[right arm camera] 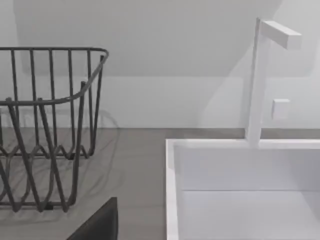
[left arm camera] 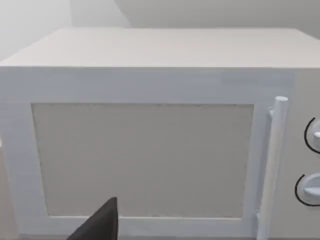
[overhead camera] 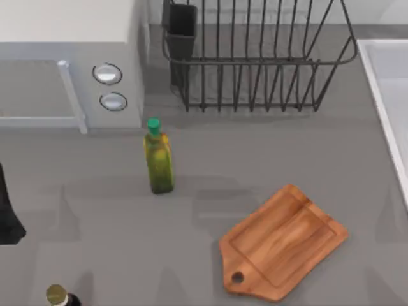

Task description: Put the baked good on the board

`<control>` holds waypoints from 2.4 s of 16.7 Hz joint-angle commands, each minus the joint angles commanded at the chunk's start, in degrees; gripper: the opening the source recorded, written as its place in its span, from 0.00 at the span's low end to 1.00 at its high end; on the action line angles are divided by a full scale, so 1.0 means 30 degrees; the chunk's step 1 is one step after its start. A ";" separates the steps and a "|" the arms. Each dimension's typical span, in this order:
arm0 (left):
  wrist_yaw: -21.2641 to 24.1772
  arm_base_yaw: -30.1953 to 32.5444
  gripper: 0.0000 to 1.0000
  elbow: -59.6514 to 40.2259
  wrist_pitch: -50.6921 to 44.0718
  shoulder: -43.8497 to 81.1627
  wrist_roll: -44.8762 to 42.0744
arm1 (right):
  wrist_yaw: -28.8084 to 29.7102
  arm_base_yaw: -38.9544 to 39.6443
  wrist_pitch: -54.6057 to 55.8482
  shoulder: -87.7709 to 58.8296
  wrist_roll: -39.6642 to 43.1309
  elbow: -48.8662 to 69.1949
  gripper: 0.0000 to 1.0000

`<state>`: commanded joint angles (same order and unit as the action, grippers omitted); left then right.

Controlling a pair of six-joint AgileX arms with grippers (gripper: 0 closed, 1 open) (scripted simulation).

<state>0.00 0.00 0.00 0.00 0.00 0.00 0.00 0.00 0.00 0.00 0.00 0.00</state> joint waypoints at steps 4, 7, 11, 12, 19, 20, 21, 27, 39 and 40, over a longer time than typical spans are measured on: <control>0.0176 -0.0022 1.00 -0.0403 -0.0335 0.0364 -0.0502 | 0.0000 0.0000 0.0000 0.0000 0.0000 0.0000 1.00; 0.0969 -0.0204 1.00 -0.2085 -0.1733 0.2023 -0.2666 | 0.0000 0.0000 0.0000 0.0000 0.0000 0.0000 1.00; 0.2903 -0.0912 1.00 -0.5745 -0.4900 0.6234 -0.7793 | 0.0000 0.0000 0.0000 0.0000 0.0000 0.0000 1.00; 0.3523 -0.1192 1.00 -0.6827 -0.5857 0.7561 -0.9404 | 0.0000 0.0000 0.0000 0.0000 0.0000 0.0000 1.00; 0.8846 -0.4395 1.00 -1.4901 -1.3226 1.8354 -2.2698 | 0.0000 0.0000 0.0000 0.0000 0.0000 0.0000 1.00; 0.9697 -0.5030 1.00 -1.6002 -1.4272 2.0037 -2.4674 | 0.0000 0.0000 0.0000 0.0000 0.0000 0.0000 1.00; 1.0552 -0.5697 1.00 -1.7066 -1.5298 2.1737 -2.6618 | 0.0000 0.0000 0.0000 0.0000 0.0000 0.0000 1.00; 1.5623 -1.0243 1.00 -2.2348 -2.0716 3.2200 -3.6979 | 0.0000 0.0000 0.0000 0.0000 0.0000 0.0000 1.00; 2.1705 -1.6909 1.00 -2.6436 -2.5769 4.5813 -4.6099 | 0.0000 0.0000 0.0000 0.0000 0.0000 0.0000 1.00; 2.1705 -1.6909 1.00 -2.6436 -2.5769 4.5813 -4.6099 | 0.0000 0.0000 0.0000 0.0000 0.0000 0.0000 1.00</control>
<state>65.11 -50.73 -79.31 -77.31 137.44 -138.30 0.00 0.00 0.00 0.00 0.00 0.00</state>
